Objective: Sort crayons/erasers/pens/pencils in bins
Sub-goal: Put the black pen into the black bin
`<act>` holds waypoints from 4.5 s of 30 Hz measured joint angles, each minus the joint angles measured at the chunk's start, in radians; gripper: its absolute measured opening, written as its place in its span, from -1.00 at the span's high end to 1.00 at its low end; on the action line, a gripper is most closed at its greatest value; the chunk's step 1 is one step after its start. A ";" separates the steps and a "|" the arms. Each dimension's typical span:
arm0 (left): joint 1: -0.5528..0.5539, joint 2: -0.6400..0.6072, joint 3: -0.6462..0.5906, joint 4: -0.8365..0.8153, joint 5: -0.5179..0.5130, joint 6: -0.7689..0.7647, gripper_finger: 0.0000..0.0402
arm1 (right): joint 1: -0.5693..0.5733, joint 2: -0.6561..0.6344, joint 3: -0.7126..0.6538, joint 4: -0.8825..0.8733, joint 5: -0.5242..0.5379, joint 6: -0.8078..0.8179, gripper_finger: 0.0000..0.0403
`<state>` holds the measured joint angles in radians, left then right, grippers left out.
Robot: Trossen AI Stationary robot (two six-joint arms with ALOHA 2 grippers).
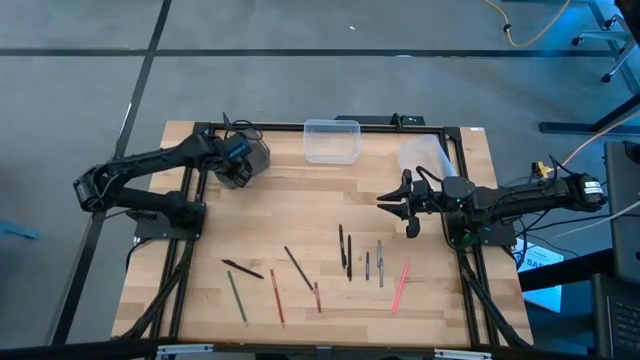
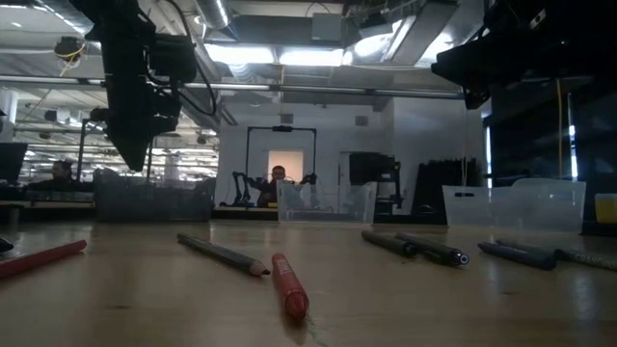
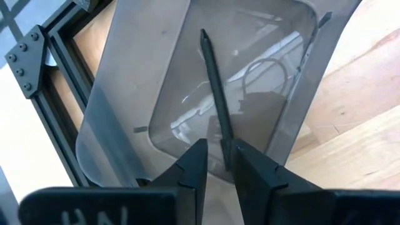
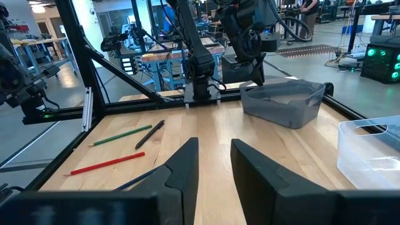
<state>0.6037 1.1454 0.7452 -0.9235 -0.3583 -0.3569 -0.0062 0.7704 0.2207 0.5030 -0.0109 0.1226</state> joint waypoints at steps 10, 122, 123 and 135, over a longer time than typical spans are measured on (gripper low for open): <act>0.000 0.000 0.000 0.029 -0.007 0.001 0.67 | 0.000 0.000 0.000 0.000 0.000 0.000 0.52; -0.822 0.947 0.681 0.191 -0.014 -0.338 0.95 | 0.001 -0.027 0.026 -0.076 -0.070 0.039 0.52; -0.820 0.937 0.679 0.165 -0.025 -0.337 0.95 | 0.001 -0.027 0.026 -0.073 -0.063 0.047 0.52; -0.744 0.781 0.681 -0.177 -0.181 -0.339 0.95 | 0.001 -0.027 0.026 -0.058 -0.060 0.062 0.52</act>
<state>-0.1403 1.9260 1.4261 -1.1008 -0.5391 -0.6960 -0.0051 0.7437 0.2470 0.4446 -0.0711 0.1842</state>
